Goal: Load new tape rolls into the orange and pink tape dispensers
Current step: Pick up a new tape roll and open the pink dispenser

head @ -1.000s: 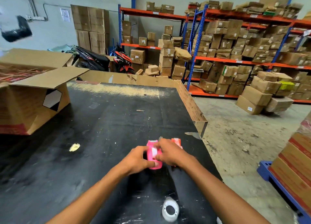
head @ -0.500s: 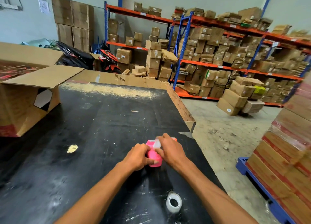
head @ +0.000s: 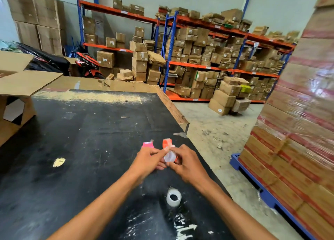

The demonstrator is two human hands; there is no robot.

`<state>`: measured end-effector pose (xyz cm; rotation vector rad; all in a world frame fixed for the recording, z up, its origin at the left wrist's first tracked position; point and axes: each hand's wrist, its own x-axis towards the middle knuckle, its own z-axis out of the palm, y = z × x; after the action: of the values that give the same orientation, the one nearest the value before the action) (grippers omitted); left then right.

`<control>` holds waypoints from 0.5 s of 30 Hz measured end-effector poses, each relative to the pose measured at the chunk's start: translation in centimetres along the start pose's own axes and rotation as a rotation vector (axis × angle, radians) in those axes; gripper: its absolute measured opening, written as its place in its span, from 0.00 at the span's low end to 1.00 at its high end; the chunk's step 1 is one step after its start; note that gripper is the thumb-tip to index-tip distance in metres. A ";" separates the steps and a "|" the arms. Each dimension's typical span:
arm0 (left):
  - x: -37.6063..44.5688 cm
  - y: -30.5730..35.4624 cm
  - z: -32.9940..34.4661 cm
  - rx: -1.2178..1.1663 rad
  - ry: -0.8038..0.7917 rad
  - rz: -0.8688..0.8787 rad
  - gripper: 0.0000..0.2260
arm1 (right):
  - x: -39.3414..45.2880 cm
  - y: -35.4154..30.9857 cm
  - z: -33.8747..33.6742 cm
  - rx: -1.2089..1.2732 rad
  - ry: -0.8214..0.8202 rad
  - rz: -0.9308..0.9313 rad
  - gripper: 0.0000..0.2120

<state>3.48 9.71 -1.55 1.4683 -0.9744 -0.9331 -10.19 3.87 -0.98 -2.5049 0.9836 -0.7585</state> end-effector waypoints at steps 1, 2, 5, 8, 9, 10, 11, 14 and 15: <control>-0.5 0.0 0.3 -0.009 -0.003 0.003 0.15 | -0.4 -0.1 0.1 0.013 0.012 -0.006 0.15; -0.8 -0.1 0.6 -0.033 0.007 0.008 0.15 | -0.8 -0.3 0.1 0.041 0.027 -0.004 0.14; -1.3 -0.5 1.2 -0.139 -0.004 -0.023 0.14 | -2.3 -0.7 0.0 0.184 0.090 0.028 0.13; -1.7 -1.2 2.0 -0.214 -0.058 -0.069 0.15 | -3.5 -0.7 0.0 0.240 0.166 0.061 0.12; -1.9 -1.5 2.3 -0.222 -0.069 -0.086 0.15 | -3.8 -0.6 0.1 0.244 0.192 0.076 0.12; -2.1 -1.8 2.5 -0.231 -0.078 -0.102 0.16 | -4.2 -0.5 0.1 0.266 0.209 0.098 0.15; -2.3 -2.1 2.7 -0.238 -0.085 -0.118 0.16 | -4.5 -0.4 0.1 0.301 0.208 0.123 0.18; -2.8 -2.8 3.0 -0.243 -0.110 -0.171 0.13 | -5.5 0.2 0.3 0.361 0.159 0.155 0.18; -3.0 -2.9 3.1 -0.255 -0.124 -0.183 0.13 | -5.8 0.5 0.2 0.371 0.140 0.163 0.16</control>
<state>-0.27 11.60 -4.65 1.3097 -0.7849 -1.2467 -13.84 7.63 -3.44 -2.0526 0.9756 -0.9749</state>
